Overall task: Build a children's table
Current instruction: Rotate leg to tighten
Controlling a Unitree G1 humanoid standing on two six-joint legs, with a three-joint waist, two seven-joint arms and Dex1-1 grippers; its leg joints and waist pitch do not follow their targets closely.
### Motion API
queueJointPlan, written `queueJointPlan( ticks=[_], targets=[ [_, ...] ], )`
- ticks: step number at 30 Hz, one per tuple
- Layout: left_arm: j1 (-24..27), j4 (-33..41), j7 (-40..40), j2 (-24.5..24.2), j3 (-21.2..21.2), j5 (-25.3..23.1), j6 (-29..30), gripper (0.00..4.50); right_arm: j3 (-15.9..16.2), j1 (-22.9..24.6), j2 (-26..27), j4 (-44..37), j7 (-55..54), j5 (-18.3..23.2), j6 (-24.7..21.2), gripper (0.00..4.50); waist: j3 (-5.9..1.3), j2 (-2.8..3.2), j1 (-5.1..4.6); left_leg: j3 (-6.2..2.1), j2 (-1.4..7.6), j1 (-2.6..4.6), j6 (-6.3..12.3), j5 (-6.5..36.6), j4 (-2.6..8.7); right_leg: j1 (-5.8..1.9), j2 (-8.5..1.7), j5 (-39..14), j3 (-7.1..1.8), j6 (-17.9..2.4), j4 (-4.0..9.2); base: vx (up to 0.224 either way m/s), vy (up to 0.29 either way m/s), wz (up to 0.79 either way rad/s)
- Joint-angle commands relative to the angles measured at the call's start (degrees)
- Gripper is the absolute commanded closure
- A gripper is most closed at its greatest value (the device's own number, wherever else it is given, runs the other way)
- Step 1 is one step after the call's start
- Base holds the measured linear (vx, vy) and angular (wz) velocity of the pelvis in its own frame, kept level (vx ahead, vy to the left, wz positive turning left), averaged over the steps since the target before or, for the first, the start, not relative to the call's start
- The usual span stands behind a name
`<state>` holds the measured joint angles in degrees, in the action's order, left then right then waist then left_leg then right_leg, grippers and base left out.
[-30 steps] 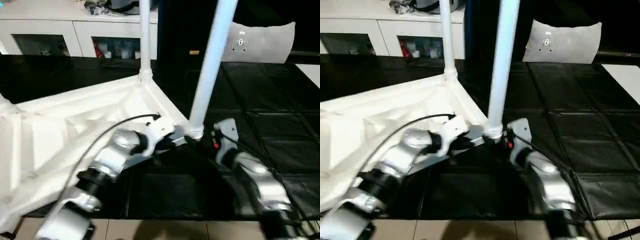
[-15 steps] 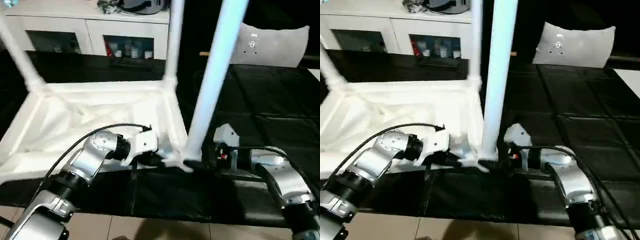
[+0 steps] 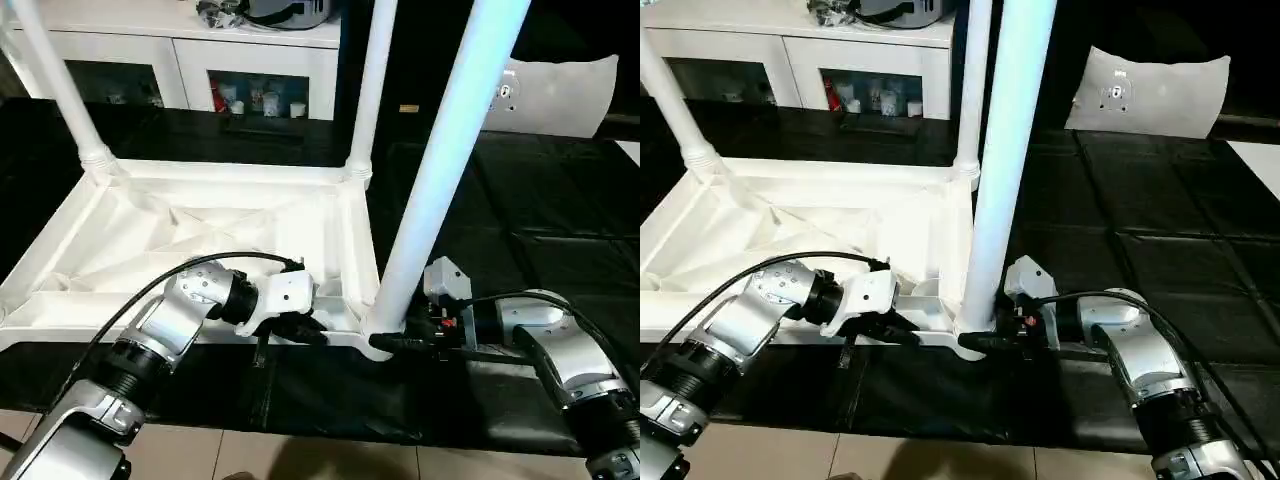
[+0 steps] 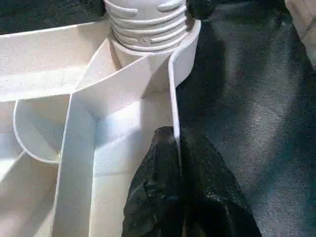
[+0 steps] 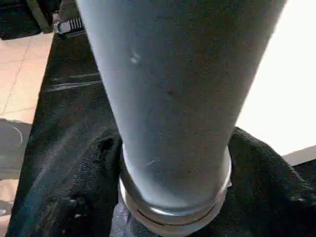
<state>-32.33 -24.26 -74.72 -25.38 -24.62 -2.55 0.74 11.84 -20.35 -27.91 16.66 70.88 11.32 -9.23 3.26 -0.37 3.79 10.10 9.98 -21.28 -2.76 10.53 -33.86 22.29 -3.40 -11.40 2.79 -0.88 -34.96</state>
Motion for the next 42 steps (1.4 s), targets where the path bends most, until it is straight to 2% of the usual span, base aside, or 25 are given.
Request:
queueJointPlan(
  ticks=[1,6,10,11,12,15,17,18,19,20,22,24,28,29,30,31,32,33,34,35,37,38,39,40,42],
  targets=[
    [-0.2,1.1,-2.1,-0.3,-2.4,-1.4,-1.4,4.5,0.6,-0.6,-0.6,0.2,1.3,0.5,-0.2,1.58,-3.66,-0.6,-0.12,-0.83,3.48,0.8,3.92,9.4,3.69,-2.49,-4.92,-10.0,-2.7,-13.6,4.06,0.0,0.0,0.0],
    [-0.3,0.7,-2.2,-0.2,-2.5,-1.4,-1.3,4.5,0.6,-0.4,-0.8,-0.3,2.4,1.3,-1.2,1.75,-3.69,-0.71,-0.02,-0.79,3.48,0.8,3.99,9.1,3.62,-2.49,-4.9,-9.9,-2.7,-13.6,4.02,0.0,0.0,0.0],
    [0.1,1.3,-1.9,-0.1,-2.2,-1.2,0.6,4.5,0.0,0.9,0.6,-1.8,3.0,4.2,-4.9,1.78,-3.71,-0.69,0.14,-0.76,3.54,0.79,4.1,8.6,3.6,-2.5,-4.92,-9.4,-2.7,-13.7,3.93,0.0,0.0,0.0],
    [0.1,1.6,-1.0,0.3,-1.8,-1.0,1.9,4.5,0.0,1.3,1.0,-2.3,2.5,4.5,-5.3,1.78,-3.69,-0.41,0.15,-0.79,3.52,0.85,3.95,8.7,3.61,-2.45,-4.89,-9.6,-2.69,-13.7,3.92,0.0,0.0,0.0],
    [0.2,1.9,0.1,0.8,-1.5,-0.8,3.3,4.5,-0.1,1.7,1.6,-3.0,1.6,4.7,-5.8,1.78,-3.66,-0.58,0.11,-0.77,3.5,0.83,3.82,9.1,3.64,-2.47,-4.9,-10.0,-2.7,-13.6,4.02,0.0,0.0,0.0],
    [-0.2,2.6,5.2,3.6,0.2,-0.4,9.1,4.5,-0.9,3.3,4.7,-5.3,-5.0,4.2,-8.8,1.78,-3.33,-0.27,0.18,-0.81,3.55,1.16,2.65,11.0,3.91,-2.19,-4.87,-13.3,-2.81,-13.1,4.43,0.0,0.0,0.0],
    [-0.8,2.5,9.1,5.9,1.5,-0.4,12.7,4.5,-1.5,3.7,7.7,-5.7,-12.0,2.4,-10.3,1.78,-3.11,-0.31,-0.18,-1.05,3.36,1.29,1.15,13.6,4.19,-2.15,-4.89,-18.2,-2.67,-12.2,4.85,0.0,0.0,0.0],
    [-1.2,2.2,11.4,7.2,2.0,-0.6,14.1,4.5,-1.9,3.6,9.3,-5.4,-15.7,1.3,-10.7,1.79,-3.03,-0.36,-0.51,-1.19,3.17,1.39,0.39,15.4,4.19,-2.1,-5.03,-22.4,-2.6,-10.8,5.36,0.0,0.0,0.0],
    [-1.6,1.9,13.8,8.6,2.7,-0.8,15.4,4.5,-2.4,3.5,11.1,-5.2,-19.4,0.5,-11.5,1.79,-3.0,-0.22,-0.73,-1.25,3.22,1.38,-0.02,15.9,4.22,-2.03,-5.03,-23.4,-2.69,-10.3,5.39,0.0,0.0,0.0],
    [-2.2,1.3,16.6,10.2,3.4,-1.1,16.6,4.5,-3.1,3.3,13.0,-4.7,-23.2,-0.1,-12.0,1.79,-2.84,-0.33,-1.34,-1.44,3.02,1.5,-0.87,17.6,4.29,-1.62,-4.92,-26.8,-2.56,-9.1,5.84,0.0,0.0,0.0],
    [-2.2,1.3,16.6,10.2,3.4,-1.1,16.6,4.5,-3.1,3.3,13.0,-4.7,-23.2,-0.1,-12.0,1.79,-3.03,-0.44,-1.8,-1.7,3.01,1.23,-0.6,18.0,4.32,-1.91,-5.09,-27.6,-2.5,-8.1,6.03,0.0,0.0,0.0],
    [-2.2,1.3,16.6,10.2,3.4,-1.1,16.6,4.5,-3.1,3.3,13.0,-4.7,-23.2,-0.1,-12.0,1.79,-3.05,-0.37,-2.21,-1.66,3.05,1.03,0.14,17.7,4.3,-1.84,-4.96,-25.7,-2.64,-8.3,5.99,0.0,0.0,0.0],
    [-2.7,0.8,18.8,11.5,4.0,-1.3,17.6,4.5,-3.7,3.0,14.6,-4.2,-26.3,-0.5,-12.3,1.79,-3.08,-0.28,-2.2,-1.32,3.05,1.02,1.04,16.1,4.12,-1.73,-4.87,-22.2,-2.84,-9.7,5.76,0.0,0.0,0.0],
    [-7.2,-6.1,33.0,19.6,7.3,-2.0,18.6,4.5,-7.0,-0.8,21.9,1.1,-40.2,-2.4,-11.7,1.79,-3.11,0.16,-2.19,-1.38,3.06,1.07,0.7,16.0,4.14,-1.68,-4.81,-21.5,-2.82,-10.1,5.58,0.0,0.0,0.0],
    [-7.8,-6.9,34.3,20.4,7.5,-2.1,18.5,4.5,-7.3,-1.2,22.5,1.6,-41.5,-2.7,-11.3,1.44,-3.05,-0.05,-2.75,-1.16,2.7,1.33,-0.62,17.1,3.82,-1.05,-4.58,-22.7,-2.68,-10.8,5.76,0.0,0.0,0.0],
    [-9.1,-9.0,37.1,22.2,7.8,-2.5,18.0,4.5,-7.8,-1.8,24.0,2.7,-44.8,-3.9,-10.1,1.24,-3.37,-0.26,-2.56,-1.52,2.67,1.5,-1.14,17.2,3.82,-1.5,-4.78,-23.6,-2.45,-10.4,5.74,0.0,0.0,0.0],
    [-9.1,-9.0,37.1,22.2,7.8,-2.5,18.0,4.5,-7.8,-1.8,24.0,2.7,-44.8,-3.9,-10.1,1.24,-3.67,-0.19,-2.12,-1.47,2.83,0.94,-0.35,13.6,3.88,-1.97,-4.9,-19.0,-2.74,-10.1,5.53,0.0,0.0,0.0],
    [-9.0,-8.7,36.2,21.6,7.3,-2.9,17.9,4.5,-7.9,-1.4,23.7,2.1,-44.6,-4.1,-9.8,1.1,-3.63,-0.1,-1.98,-1.37,2.92,0.82,0.23,12.8,3.89,-2.02,-4.8,-16.5,-2.81,-10.5,5.34,0.0,0.0,0.0],
    [-8.9,-8.4,35.8,21.3,7.1,-3.1,17.9,4.5,-8.1,-1.1,23.7,1.7,-44.4,-4.0,-9.9,1.1,-3.75,-0.04,-2.08,-1.31,2.8,0.25,1.32,10.9,3.87,-2.55,-4.73,-11.7,-2.81,-11.2,4.83,0.0,0.0,0.0],
    [-8.6,-8.0,35.1,20.7,6.9,-3.4,18.1,4.5,-8.5,-0.6,23.5,1.0,-44.1,-3.6,-10.2,0.91,-4.03,-0.12,-2.11,-1.24,2.83,0.21,2.34,8.8,3.62,-2.75,-4.74,-7.4,-2.8,-11.9,4.39,0.059,-0.002,-0.02],
    [-7.6,-6.9,32.9,18.9,6.9,-4.2,18.2,4.5,-9.0,0.8,22.2,-1.1,-42.7,-3.4,-9.7,0.72,-4.14,0.0,-2.15,-1.13,2.77,0.22,3.53,7.2,3.38,-2.83,-4.72,-3.8,-2.84,-12.8,4.1,0.056,-0.012,-0.01],
    [-7.3,-6.5,32.3,18.4,6.9,-4.4,18.2,4.5,-9.1,1.2,21.8,-1.6,-42.3,-3.5,-9.5,0.72,-4.42,0.23,-1.97,-1.06,2.64,-0.05,5.24,4.7,3.08,-3.23,-4.81,0.5,-2.83,-13.8,3.57,0.0,0.0,0.0],
    [-7.0,-6.3,31.8,18.0,6.9,-4.4,18.2,4.5,-9.2,1.4,21.5,-2.0,-41.8,-3.4,-9.2,0.66,-4.5,0.08,-2.03,-1.0,2.57,-0.22,5.71,3.9,2.98,-3.3,-4.73,1.8,-2.8,-13.9,3.5,0.0,0.0,0.0],
    [-6.6,-6.0,30.8,17.1,6.6,-4.5,17.6,4.5,-9.2,1.9,20.8,-2.7,-41.1,-3.3,-8.9,0.59,-4.55,0.22,-1.96,-1.05,2.63,-0.29,6.3,2.8,2.92,-3.23,-4.68,3.7,-2.71,-14.3,3.33,0.0,0.0,0.0],
    [-6.0,-6.4,29.6,15.7,6.2,-4.8,16.5,4.5,-9.3,2.5,19.4,-3.5,-39.9,-3.6,-7.8,0.31,-4.34,0.34,-1.96,-0.93,2.75,-0.07,6.49,4.2,2.95,-3.0,-4.56,2.4,-2.61,-14.8,3.59,0.0,0.0,0.0]
  ],
)
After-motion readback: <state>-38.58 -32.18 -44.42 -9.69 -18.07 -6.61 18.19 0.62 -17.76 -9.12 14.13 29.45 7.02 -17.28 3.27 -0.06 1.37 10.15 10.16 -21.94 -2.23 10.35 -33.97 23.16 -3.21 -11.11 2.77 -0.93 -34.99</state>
